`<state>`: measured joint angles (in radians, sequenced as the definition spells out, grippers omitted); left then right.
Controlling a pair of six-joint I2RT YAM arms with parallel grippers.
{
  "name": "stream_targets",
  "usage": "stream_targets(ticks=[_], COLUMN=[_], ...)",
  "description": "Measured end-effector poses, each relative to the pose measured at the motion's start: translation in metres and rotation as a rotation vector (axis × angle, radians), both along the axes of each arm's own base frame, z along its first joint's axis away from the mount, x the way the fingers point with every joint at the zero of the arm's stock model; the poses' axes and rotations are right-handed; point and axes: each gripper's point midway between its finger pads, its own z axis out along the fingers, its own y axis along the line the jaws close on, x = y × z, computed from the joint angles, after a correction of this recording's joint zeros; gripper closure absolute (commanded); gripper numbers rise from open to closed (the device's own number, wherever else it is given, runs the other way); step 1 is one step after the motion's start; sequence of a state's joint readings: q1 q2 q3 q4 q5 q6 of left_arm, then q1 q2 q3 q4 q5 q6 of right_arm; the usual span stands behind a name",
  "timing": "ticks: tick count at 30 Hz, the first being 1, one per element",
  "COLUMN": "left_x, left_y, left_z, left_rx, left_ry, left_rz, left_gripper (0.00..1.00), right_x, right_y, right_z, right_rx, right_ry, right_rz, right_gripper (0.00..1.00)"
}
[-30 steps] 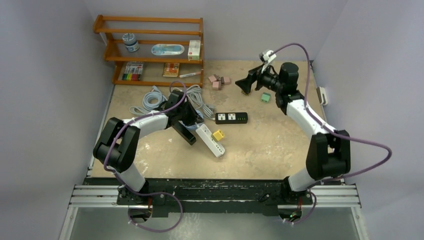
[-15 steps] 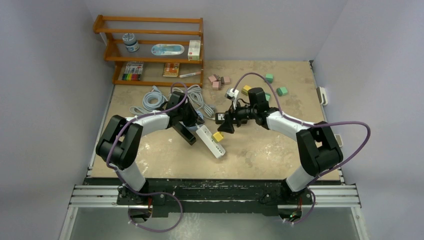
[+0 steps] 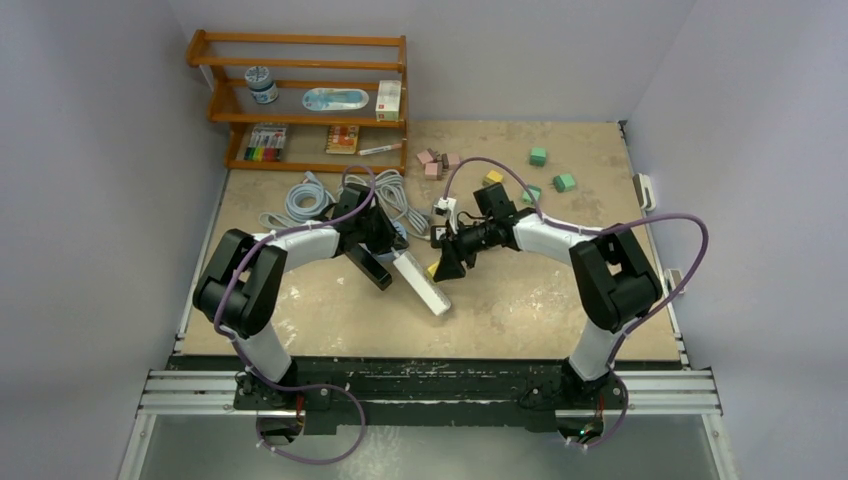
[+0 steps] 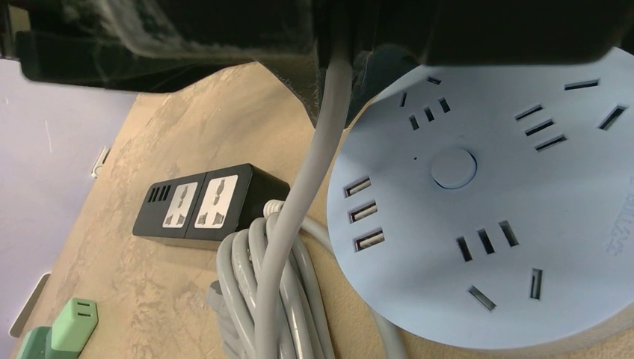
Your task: Pull the plug off the socket
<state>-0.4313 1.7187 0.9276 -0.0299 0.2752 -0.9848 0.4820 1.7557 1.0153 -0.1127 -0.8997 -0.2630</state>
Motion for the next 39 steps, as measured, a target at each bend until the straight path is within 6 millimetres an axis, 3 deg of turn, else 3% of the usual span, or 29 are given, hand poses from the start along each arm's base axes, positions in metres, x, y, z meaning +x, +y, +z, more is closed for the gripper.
stream_targets(ticks=[1, 8, 11, 13, 14, 15, 17, 18, 20, 22, 24, 28, 30, 33, 36, 39], left_x=[0.000, 0.001, 0.004, 0.011, 0.013, 0.013, 0.008, 0.007, 0.013, 0.019, 0.017, 0.013, 0.011, 0.011, 0.010, 0.009], left_y=[0.000, 0.003, 0.003, -0.001, -0.002, -0.003, -0.011, -0.017, -0.021, -0.009, -0.001, -0.012, -0.007, 0.001, 0.004, 0.005], left_z=[0.000, -0.001, 0.001, 0.009, 0.012, 0.014, 0.018, 0.022, 0.029, 0.024, 0.018, 0.023, 0.018, 0.012, 0.010, 0.009], left_rx=[0.000, -0.001, -0.008, -0.024, -0.029, -0.040, -0.072, -0.088, -0.096, -0.064, -0.057, -0.071, -0.052, -0.032, -0.022, -0.020], left_ry=[0.000, 0.004, -0.006, -0.035, -0.044, -0.042, -0.030, -0.036, -0.069, -0.073, -0.042, -0.060, -0.042, -0.027, -0.022, -0.019], left_rz=[0.000, 0.005, 0.010, 0.013, 0.013, 0.009, -0.010, -0.020, -0.019, 0.010, 0.026, -0.007, 0.000, 0.012, 0.015, 0.014], left_gripper=[1.00, 1.00, 1.00, 1.00, 1.00, 1.00, 1.00, 1.00, 1.00, 1.00, 1.00, 1.00, 1.00, 1.00, 1.00, 1.00], right_x=[-0.002, 0.005, 0.023, 0.029, 0.021, 0.016, 0.026, 0.037, 0.058, 0.054, 0.043, 0.069, 0.076, 0.101, 0.104, 0.123], right_y=[0.001, 0.003, -0.007, -0.011, -0.008, -0.004, -0.007, -0.014, -0.019, -0.006, 0.003, -0.019, -0.026, -0.037, -0.043, -0.057], right_z=[-0.001, 0.014, 0.025, 0.045, 0.059, 0.075, 0.101, 0.103, 0.088, 0.087, 0.103, 0.111, 0.129, 0.149, 0.163, 0.157], right_rx=[-0.005, -0.010, -0.095, -0.136, -0.099, -0.020, 0.150, 0.176, 0.085, 0.066, 0.167, 0.147, 0.196, 0.193, 0.247, 0.212], right_ry=[0.016, 0.002, -0.177, -0.355, -0.398, -0.403, -0.346, -0.316, -0.284, -0.305, -0.267, -0.310, -0.304, -0.371, -0.364, -0.359], right_rz=[0.006, 0.003, -0.154, -0.243, -0.242, -0.226, -0.235, -0.258, -0.330, -0.286, -0.232, -0.318, -0.296, -0.365, -0.359, -0.463], right_gripper=[1.00, 1.00, 1.00, 1.00, 1.00, 1.00, 1.00, 1.00, 1.00, 1.00, 1.00, 1.00, 1.00, 1.00, 1.00, 1.00])
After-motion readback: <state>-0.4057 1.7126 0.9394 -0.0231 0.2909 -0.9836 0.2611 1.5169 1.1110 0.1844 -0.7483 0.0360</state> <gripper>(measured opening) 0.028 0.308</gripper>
